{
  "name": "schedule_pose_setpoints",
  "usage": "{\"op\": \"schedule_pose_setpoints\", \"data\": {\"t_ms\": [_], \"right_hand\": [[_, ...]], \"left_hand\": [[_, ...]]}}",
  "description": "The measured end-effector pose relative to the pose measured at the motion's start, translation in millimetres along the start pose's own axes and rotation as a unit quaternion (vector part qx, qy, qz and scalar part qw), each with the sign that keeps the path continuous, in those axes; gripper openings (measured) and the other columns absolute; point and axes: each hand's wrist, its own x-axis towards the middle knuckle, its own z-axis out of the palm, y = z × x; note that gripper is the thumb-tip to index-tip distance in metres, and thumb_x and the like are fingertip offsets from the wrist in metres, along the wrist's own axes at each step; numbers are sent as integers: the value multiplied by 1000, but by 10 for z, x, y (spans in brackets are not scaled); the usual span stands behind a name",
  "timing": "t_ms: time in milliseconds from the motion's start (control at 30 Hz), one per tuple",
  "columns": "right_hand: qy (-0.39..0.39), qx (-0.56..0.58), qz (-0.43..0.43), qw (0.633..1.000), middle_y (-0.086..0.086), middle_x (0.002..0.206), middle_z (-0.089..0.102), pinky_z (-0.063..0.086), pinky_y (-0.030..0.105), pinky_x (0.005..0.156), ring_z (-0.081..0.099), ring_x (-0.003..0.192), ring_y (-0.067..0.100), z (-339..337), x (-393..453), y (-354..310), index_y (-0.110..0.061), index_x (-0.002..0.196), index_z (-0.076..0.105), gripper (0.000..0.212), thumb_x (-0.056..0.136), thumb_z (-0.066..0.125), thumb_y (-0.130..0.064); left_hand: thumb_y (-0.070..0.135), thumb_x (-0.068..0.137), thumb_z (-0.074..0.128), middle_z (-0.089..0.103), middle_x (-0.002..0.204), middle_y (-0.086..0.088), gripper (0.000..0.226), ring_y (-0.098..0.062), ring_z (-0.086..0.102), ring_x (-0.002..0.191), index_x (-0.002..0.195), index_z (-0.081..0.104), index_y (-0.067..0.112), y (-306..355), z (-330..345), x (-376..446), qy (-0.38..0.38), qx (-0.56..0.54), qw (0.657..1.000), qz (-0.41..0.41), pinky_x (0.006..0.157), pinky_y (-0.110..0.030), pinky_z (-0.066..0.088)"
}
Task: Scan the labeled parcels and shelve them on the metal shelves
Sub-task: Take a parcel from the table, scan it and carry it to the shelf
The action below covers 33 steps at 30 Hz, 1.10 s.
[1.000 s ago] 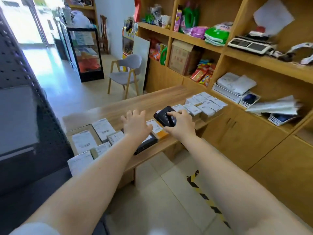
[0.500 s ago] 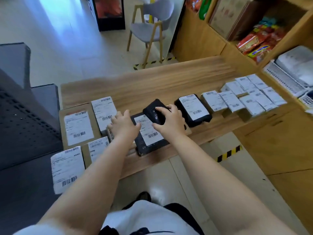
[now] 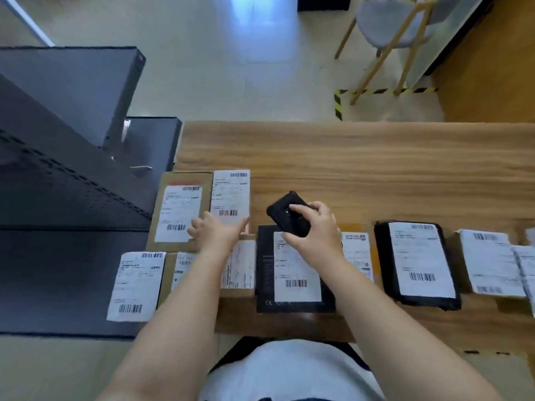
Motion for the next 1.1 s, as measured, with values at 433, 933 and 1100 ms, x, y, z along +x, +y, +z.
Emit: {"op": "schedule_pose_setpoints", "data": {"t_ms": [433,933,1100], "right_hand": [[-38,51,-16,998,-5,134,42,25,32,102,37,127,17,-205,507,67,-38,127,60,56,74,79,-34],[-6,56,24,998,-3,134,43,30,42,108,38,126,19,-258,608,84,-36,128,60,56,75,79,-38],[-12,34,33,999,-5,128,44,32,41,104,40,123,19,-334,633,34,-39,127,59,57,74,79,-40]], "left_hand": [[58,68,81,34,143,-14,101,-34,35,132,140,27,12,430,216,86,36,63,996,-49,104,-46,36],[32,67,93,54,114,2,83,-19,58,102,113,24,24,766,163,290,-95,-122,987,51,72,-29,49],[24,85,76,62,108,-3,51,-15,64,86,118,38,16,766,-77,376,-125,-227,966,27,64,-28,52]]}}
